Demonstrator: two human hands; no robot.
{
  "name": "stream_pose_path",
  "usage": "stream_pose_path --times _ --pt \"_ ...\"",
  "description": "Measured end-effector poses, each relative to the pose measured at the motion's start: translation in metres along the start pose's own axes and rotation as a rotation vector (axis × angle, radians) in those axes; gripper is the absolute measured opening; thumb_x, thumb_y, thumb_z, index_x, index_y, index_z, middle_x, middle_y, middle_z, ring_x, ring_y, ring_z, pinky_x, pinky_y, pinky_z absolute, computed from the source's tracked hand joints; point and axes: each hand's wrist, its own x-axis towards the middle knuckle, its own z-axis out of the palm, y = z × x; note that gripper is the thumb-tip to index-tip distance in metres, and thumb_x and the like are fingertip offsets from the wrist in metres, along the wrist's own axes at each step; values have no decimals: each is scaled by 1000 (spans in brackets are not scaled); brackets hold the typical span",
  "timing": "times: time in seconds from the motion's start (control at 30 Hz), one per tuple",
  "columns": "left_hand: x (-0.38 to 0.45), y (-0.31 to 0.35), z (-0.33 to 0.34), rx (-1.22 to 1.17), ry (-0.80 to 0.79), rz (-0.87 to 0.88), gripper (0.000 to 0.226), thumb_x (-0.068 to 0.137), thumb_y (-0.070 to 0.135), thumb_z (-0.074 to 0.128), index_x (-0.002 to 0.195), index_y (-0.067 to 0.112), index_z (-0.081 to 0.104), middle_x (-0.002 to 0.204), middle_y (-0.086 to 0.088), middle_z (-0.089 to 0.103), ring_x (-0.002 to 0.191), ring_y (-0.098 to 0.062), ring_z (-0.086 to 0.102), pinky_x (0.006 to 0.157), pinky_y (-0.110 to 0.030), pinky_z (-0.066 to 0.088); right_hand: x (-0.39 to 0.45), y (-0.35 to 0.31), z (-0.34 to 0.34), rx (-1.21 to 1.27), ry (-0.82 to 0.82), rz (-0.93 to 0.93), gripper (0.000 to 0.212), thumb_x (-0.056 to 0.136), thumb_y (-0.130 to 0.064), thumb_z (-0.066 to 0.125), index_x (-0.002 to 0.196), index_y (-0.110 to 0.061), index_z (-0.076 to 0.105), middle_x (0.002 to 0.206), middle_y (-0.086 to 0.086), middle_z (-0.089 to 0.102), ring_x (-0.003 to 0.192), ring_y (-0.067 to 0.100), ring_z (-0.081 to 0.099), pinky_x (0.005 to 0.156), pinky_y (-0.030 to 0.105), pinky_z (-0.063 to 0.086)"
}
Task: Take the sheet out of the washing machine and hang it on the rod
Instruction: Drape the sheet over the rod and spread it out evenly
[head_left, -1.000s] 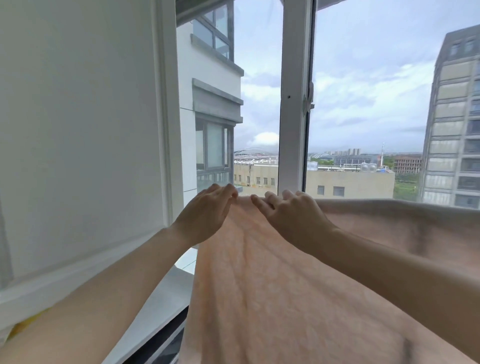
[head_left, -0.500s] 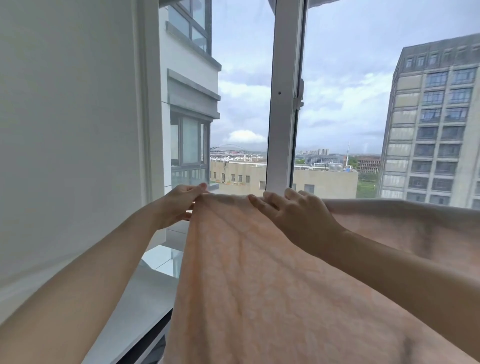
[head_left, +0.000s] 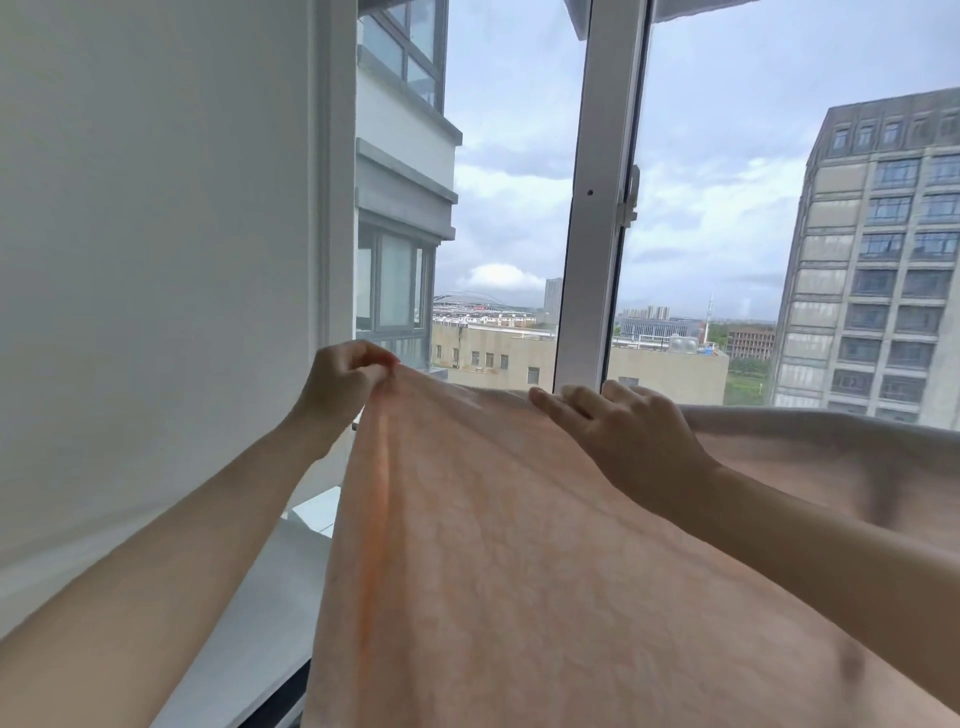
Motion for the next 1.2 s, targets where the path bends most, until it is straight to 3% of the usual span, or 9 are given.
stream_pose_path --times 0.17,0.37,0.47,0.57,0.63,0.73,0.8,1.0,1.2 --pt "-15 -3 -7 52 -298 -95 11 91 -2 57 95 1 67 83 -13 71 54 -31 66 65 -38 61 3 -8 0 34 -1 55 41 90 -25 62 131 -20 57 85 1 66 59 24 60 49 31 48" --pt "-13 -13 30 117 -393 -61 18 98 12 53 111 14 66 100 0 69 80 -10 65 63 -13 50 5 -8 -6 74 -11 93 37 97 -39 46 125 -22 62 85 -1 68 60 22 63 49 30 48" --pt "-8 -22 35 70 -427 -128 21 98 21 55 104 6 70 104 -14 70 93 -18 65 72 -20 50 3 -5 -10 91 -29 120 43 99 -42 34 123 -22 63 86 -2 69 61 21 63 49 29 47" --pt "-2 -27 35 99 -303 -93 17 95 14 59 93 2 71 96 -21 69 82 -19 64 68 -26 54 5 -5 -16 113 -94 168 41 100 -41 32 121 -24 63 84 -5 69 63 21 65 51 29 49" --pt "-2 -28 33 160 -97 17 16 93 10 58 92 6 73 86 -12 71 80 -20 65 72 -31 57 12 -7 -21 157 -139 245 37 101 -42 31 113 -28 64 83 -7 68 66 23 67 55 30 49" --pt "-19 -24 27 154 286 247 18 95 8 52 97 8 71 88 -1 70 79 -12 61 73 -8 45 24 -9 -27 248 -197 335 39 101 -44 30 102 -27 64 87 -7 68 74 26 66 61 31 41" --pt "-35 -24 22 124 353 345 17 94 7 51 94 8 68 87 2 67 79 -9 58 71 -5 42 28 -10 -28 262 -195 343 37 102 -40 33 97 -23 65 86 -7 68 76 26 65 66 31 41" --pt "-62 -42 16 180 53 311 16 75 15 52 69 12 66 63 3 66 60 -12 64 66 -29 55 29 -14 -28 176 -155 254 11 94 -18 58 97 -19 68 82 -5 69 78 23 62 82 38 44" --pt "-35 -26 29 28 -236 -9 25 99 23 53 115 9 65 112 -4 69 57 -26 69 58 -37 58 32 -10 -37 340 -127 302 26 98 -31 49 88 -18 69 79 -4 69 77 23 62 78 40 48"
